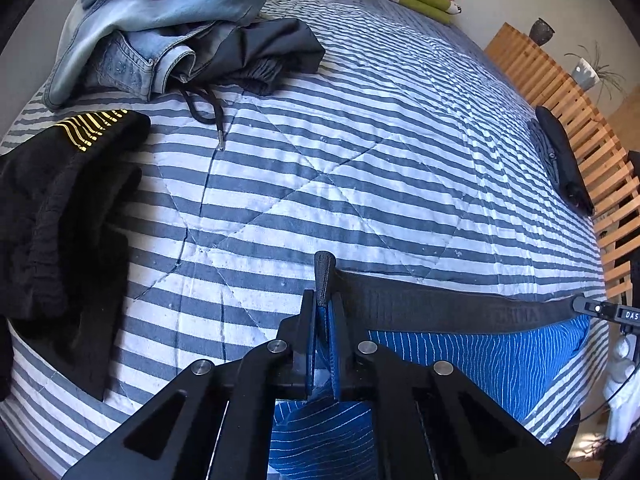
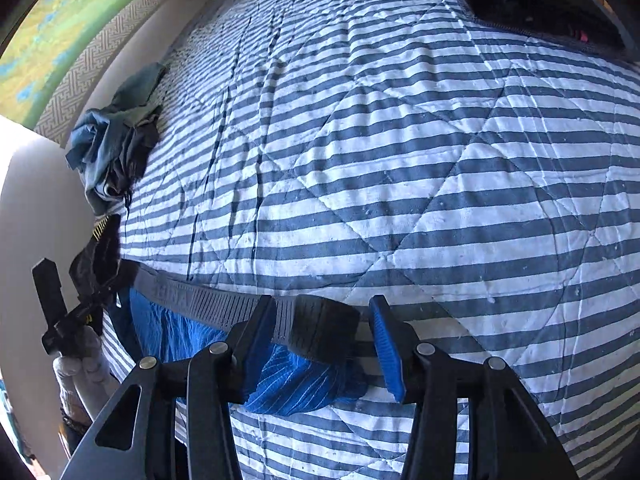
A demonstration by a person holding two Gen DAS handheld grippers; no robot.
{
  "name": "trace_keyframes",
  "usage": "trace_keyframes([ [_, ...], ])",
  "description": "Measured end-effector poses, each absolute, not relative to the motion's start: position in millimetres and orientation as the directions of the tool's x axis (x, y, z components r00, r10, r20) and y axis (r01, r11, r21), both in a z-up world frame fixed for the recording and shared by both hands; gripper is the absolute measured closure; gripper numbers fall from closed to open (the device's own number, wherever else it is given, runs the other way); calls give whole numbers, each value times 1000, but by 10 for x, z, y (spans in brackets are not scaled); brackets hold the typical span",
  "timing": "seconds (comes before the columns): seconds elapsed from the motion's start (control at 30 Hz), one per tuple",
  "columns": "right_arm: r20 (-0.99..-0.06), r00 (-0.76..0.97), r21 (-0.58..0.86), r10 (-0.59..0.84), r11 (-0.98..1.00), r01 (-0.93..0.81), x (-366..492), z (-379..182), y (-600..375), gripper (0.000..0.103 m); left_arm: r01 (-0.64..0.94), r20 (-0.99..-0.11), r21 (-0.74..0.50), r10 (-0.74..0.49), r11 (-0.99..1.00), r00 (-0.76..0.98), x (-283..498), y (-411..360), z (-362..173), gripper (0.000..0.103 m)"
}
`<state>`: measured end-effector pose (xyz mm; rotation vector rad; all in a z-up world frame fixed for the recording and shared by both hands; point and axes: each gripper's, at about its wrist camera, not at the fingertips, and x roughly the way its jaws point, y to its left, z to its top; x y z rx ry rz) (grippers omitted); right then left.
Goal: Fold small clothes
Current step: 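Lift the briefs by the waistband, lay them flat, open both grippers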
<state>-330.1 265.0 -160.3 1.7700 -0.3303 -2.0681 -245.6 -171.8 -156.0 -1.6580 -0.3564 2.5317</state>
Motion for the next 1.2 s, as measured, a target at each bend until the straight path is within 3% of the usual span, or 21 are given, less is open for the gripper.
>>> trace_keyframes([
  [0.07, -890, -133, 415, -437, -895, 164, -3254, -1565, 2613, 96, 54, -887, -246, 202, -968, -415, -2434, -1726, -1503, 98],
  [0.2, -849, -244, 428, -468, -881, 201, -3123, -1154, 2641, 98, 39, -848, -270, 218, -962, -483, -2366, -1757, -1086, 98],
  [0.3, -791, -377, 409, -481, -875, 258, -2991, -561, 2675, 98, 11, -787, -275, 218, -962, -577, -2260, -1758, -491, 98],
  [0.5, -587, -631, 334, -508, -861, 383, -2420, 777, 2774, 98, -64, -602, -254, 209, -965, -770, -1739, -1712, 812, 98],
  [0.73, -477, -698, 285, -534, -845, 452, -1733, 1337, 2869, 98, -107, -475, -211, 198, -972, -858, -1060, -1722, 1539, 98],
  [0.83, -470, -687, 289, -554, -832, 473, -1581, 1329, 2881, 98, -117, -472, -217, 209, -969, -857, -989, -1786, 1588, 98],
  [0.97, -501, -658, 305, -562, -826, 473, -1670, 1090, 2870, 98, -99, -532, -197, 191, -975, -825, -1215, -1738, 1332, 98],
  [1.2, -667, -590, 306, -455, -890, 339, -2700, -121, 2766, 98, -54, -749, -174, 167, -983, -641, -2513, -1462, -158, 98],
])
